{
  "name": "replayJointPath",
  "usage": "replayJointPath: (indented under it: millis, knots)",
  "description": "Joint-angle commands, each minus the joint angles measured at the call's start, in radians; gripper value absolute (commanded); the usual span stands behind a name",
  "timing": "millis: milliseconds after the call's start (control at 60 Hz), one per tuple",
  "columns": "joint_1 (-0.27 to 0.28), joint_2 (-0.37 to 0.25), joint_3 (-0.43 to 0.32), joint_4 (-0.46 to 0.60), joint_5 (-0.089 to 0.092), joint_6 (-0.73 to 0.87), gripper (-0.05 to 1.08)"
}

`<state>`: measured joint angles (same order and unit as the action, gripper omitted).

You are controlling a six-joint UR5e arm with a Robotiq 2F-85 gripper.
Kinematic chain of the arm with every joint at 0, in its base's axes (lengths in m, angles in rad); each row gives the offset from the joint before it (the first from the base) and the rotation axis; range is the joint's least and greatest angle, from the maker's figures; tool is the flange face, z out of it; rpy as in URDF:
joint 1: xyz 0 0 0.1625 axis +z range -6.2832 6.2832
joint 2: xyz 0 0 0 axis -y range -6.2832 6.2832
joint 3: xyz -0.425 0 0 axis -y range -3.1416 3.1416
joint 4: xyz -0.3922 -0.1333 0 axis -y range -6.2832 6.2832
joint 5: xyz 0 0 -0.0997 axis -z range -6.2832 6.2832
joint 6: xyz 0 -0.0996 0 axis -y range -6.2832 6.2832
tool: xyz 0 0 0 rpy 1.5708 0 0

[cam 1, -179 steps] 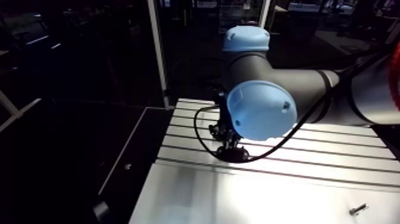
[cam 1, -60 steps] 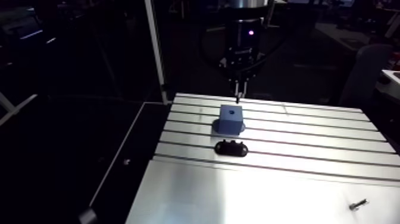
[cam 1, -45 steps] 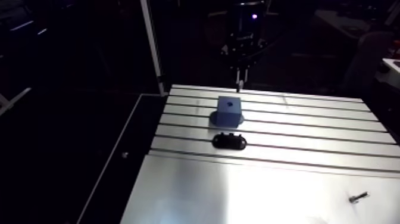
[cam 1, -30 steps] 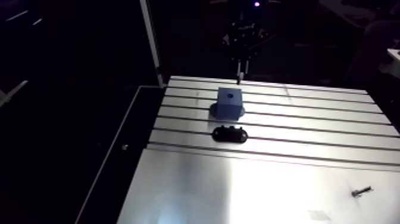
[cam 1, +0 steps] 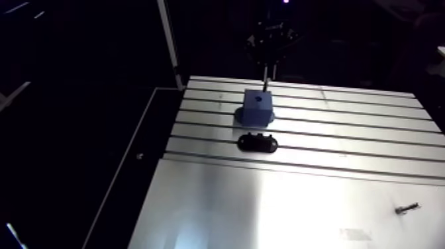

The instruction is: Pick up the M10 bolt and insert it into the hex recess until seated.

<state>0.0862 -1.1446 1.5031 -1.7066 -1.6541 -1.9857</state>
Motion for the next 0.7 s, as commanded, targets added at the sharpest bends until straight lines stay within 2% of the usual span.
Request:
replayJointPath:
  millis: [17, 700]
  knots:
    - [0.004, 0.025, 0.000, -0.006, -0.003, 0.001, 0.78]
    - [0.004, 0.048, -0.019, -0.011, 0.006, 0.012, 0.80]
